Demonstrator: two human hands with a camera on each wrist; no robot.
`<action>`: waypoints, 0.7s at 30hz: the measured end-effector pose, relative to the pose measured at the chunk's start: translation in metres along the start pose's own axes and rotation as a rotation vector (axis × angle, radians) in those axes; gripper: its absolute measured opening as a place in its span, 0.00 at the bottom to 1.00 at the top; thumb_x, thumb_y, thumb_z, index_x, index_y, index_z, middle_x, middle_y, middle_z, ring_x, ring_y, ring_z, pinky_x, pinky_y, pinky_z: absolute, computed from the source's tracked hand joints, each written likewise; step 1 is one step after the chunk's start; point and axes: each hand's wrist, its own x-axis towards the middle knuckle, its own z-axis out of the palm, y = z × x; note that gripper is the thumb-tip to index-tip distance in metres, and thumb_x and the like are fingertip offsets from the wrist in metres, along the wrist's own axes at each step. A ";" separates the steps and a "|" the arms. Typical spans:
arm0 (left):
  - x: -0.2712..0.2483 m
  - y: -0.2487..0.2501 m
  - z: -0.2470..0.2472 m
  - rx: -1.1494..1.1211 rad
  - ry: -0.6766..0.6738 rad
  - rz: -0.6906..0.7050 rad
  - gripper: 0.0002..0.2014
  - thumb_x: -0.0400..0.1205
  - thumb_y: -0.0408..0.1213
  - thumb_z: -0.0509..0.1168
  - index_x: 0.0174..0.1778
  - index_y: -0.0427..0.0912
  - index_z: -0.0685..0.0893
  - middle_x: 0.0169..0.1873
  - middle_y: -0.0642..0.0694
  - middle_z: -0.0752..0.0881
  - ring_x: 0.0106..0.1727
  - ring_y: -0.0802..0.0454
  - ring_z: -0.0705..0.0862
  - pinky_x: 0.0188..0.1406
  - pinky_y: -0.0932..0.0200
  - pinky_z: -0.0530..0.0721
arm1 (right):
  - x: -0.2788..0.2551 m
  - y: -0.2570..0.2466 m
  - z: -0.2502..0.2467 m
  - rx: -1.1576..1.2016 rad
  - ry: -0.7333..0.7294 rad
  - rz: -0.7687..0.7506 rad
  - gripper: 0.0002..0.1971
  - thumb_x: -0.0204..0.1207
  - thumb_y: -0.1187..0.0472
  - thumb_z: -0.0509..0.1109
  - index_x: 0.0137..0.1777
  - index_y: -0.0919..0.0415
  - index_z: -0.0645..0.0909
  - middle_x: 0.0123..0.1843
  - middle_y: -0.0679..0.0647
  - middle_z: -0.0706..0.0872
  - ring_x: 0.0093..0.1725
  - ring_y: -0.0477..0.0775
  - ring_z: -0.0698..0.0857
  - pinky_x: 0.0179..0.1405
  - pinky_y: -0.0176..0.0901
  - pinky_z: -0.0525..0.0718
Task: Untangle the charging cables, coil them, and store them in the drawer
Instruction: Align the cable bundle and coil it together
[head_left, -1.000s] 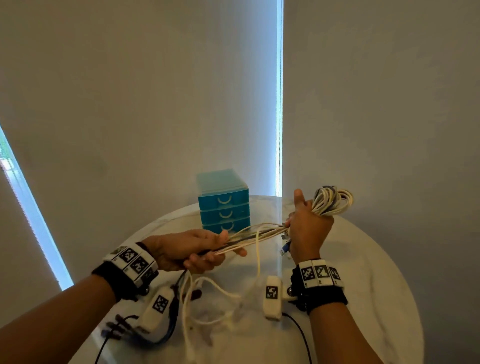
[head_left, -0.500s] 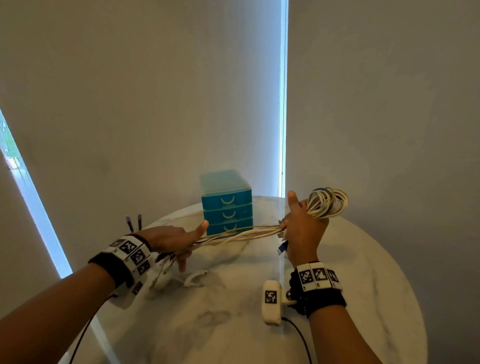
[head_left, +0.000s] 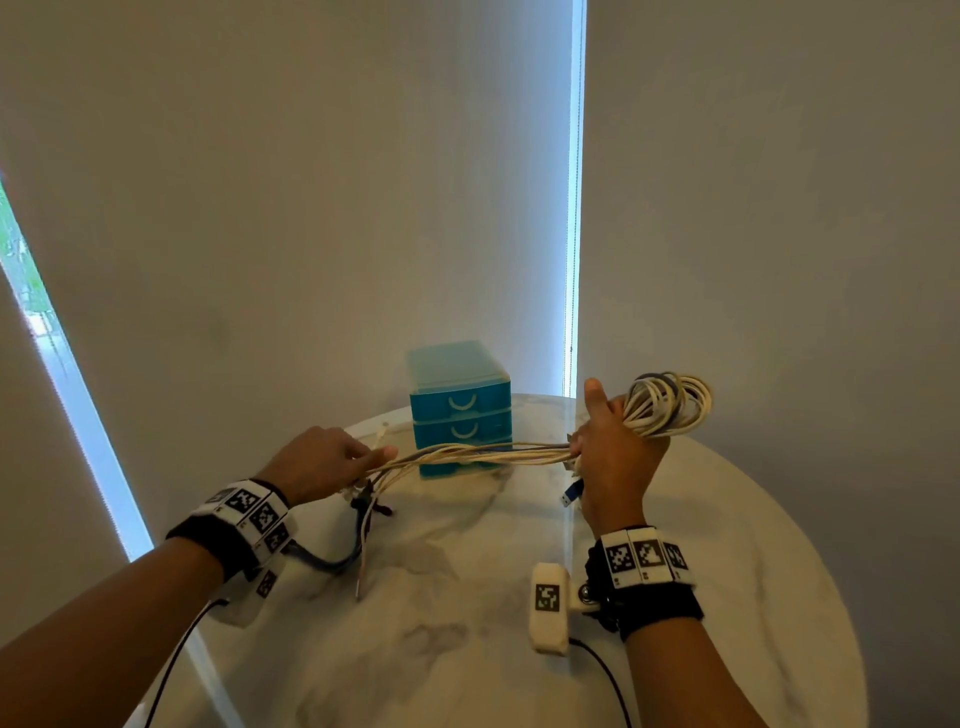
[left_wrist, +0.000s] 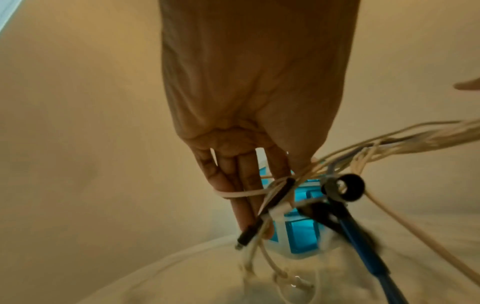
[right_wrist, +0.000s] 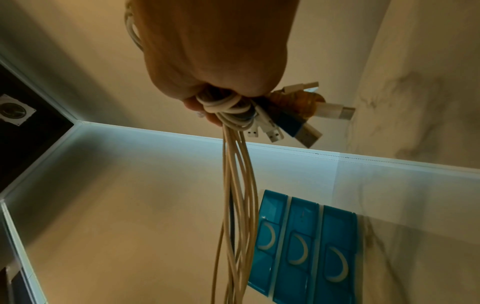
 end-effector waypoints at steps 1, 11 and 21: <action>0.001 -0.002 0.001 0.032 0.023 0.000 0.38 0.79 0.81 0.49 0.34 0.55 0.94 0.27 0.55 0.91 0.32 0.58 0.90 0.43 0.57 0.88 | -0.001 0.000 0.001 -0.003 0.001 -0.003 0.11 0.84 0.62 0.80 0.45 0.60 0.79 0.31 0.59 0.82 0.18 0.48 0.78 0.21 0.40 0.86; -0.015 -0.010 0.000 0.378 -0.191 0.085 0.52 0.62 0.91 0.58 0.86 0.80 0.63 0.84 0.66 0.75 0.80 0.56 0.77 0.73 0.51 0.77 | 0.006 0.003 -0.003 -0.014 0.011 0.028 0.15 0.83 0.60 0.81 0.40 0.53 0.78 0.26 0.51 0.82 0.21 0.52 0.79 0.29 0.47 0.89; -0.020 -0.036 -0.019 -0.239 -0.137 0.013 0.41 0.71 0.86 0.59 0.47 0.50 0.95 0.41 0.60 0.96 0.41 0.59 0.95 0.55 0.52 0.91 | 0.005 0.005 -0.001 -0.030 -0.030 0.089 0.14 0.82 0.60 0.82 0.41 0.54 0.79 0.25 0.51 0.83 0.20 0.51 0.78 0.27 0.45 0.86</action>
